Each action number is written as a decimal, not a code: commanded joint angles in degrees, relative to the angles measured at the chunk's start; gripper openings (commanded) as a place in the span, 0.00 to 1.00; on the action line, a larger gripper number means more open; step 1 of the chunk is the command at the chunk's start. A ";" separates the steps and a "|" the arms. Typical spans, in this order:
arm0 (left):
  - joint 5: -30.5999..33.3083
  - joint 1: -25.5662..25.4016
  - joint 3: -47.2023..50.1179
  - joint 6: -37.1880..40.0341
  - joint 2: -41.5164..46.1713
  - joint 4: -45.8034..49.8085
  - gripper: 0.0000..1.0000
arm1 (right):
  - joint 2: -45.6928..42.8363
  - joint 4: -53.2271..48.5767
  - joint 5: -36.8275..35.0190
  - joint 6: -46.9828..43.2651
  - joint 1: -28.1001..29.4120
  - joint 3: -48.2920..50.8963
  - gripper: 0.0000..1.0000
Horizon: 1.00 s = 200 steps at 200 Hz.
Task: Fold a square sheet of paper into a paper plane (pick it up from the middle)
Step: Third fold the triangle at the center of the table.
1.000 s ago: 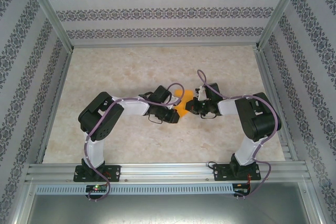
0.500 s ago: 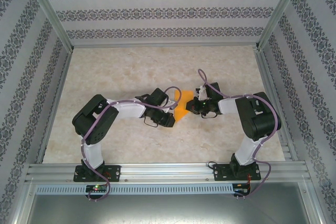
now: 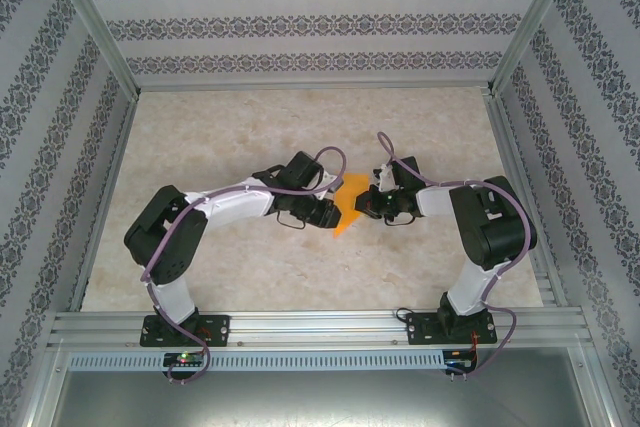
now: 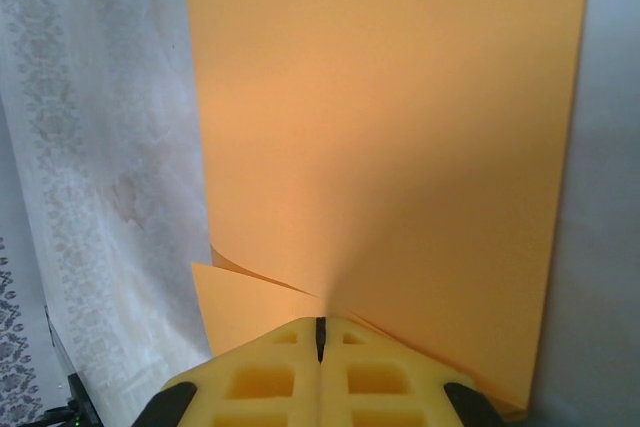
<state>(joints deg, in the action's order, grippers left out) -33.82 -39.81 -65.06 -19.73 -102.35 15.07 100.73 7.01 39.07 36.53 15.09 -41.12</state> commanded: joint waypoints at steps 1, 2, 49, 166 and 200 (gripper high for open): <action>0.08 -0.79 -2.93 -0.01 -3.28 0.46 0.22 | -1.87 -2.37 -0.27 2.09 -0.53 1.13 0.00; 0.07 -0.79 -3.08 0.02 -3.42 0.43 0.22 | -1.91 -2.31 -0.11 2.16 -0.56 1.13 0.00; 1.62 -0.74 -6.50 0.90 -9.26 -1.42 0.25 | -5.89 -2.45 1.15 3.68 -1.30 0.78 0.04; 7.89 -0.09 -10.13 3.13 -13.41 2.22 0.27 | -7.96 -10.29 -1.76 -3.00 -6.64 -0.39 0.24; 10.06 0.21 -11.05 3.55 -14.24 2.75 0.27 | -5.86 -11.41 -2.18 -3.57 -7.01 -2.74 0.31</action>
<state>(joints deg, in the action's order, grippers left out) -26.20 -39.75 -74.17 -17.96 -115.00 15.84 93.17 -2.74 37.82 34.89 8.45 -41.32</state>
